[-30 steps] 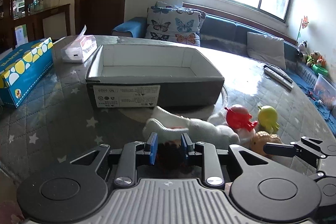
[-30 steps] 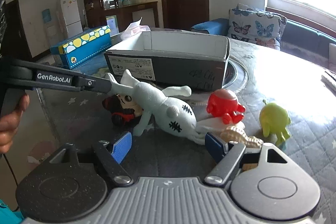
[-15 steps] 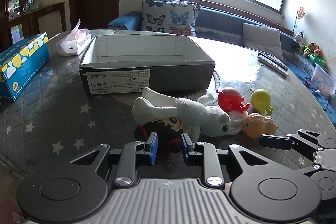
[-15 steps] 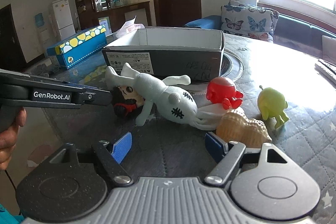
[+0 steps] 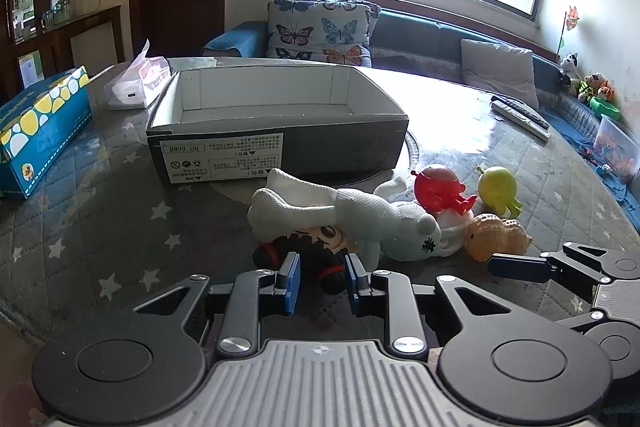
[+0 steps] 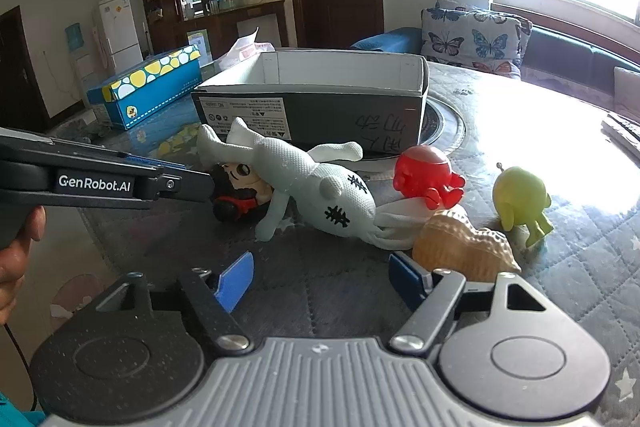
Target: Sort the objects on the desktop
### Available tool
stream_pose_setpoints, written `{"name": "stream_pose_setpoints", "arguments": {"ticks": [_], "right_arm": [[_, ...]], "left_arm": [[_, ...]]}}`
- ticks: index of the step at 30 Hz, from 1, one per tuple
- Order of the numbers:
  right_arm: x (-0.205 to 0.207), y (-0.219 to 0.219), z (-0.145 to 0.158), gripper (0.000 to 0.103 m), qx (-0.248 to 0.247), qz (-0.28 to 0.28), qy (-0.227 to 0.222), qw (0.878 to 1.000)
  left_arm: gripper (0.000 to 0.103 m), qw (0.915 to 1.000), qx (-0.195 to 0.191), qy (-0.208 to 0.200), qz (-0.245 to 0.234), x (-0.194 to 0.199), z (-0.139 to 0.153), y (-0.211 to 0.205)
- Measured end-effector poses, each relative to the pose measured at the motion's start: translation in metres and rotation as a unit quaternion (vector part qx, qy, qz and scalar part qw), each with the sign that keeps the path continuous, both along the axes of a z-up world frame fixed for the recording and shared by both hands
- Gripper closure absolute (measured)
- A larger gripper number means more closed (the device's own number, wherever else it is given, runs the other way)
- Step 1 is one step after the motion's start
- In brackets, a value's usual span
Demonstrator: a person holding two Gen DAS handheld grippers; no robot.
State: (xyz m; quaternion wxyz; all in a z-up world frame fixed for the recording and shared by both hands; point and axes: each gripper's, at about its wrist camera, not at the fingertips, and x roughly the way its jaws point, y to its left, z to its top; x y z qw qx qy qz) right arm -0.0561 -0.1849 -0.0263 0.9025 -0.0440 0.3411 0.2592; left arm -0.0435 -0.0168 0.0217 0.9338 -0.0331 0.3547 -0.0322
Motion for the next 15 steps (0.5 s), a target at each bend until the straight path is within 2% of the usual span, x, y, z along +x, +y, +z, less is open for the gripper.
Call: {"name": "stream_pose_setpoints", "arguments": {"ticks": [11, 15], "right_arm": [[0.018, 0.004, 0.002, 0.03, -0.004, 0.013, -0.004, 1.0], [0.026, 0.006, 0.002, 0.031, -0.009, 0.02, -0.006, 1.0]], "left_arm": [[0.076, 0.9997, 0.004, -0.009, -0.02, 0.01, 0.009, 0.002], [0.076, 0.9992, -0.006, -0.012, -0.037, 0.015, 0.013, 0.003]]}}
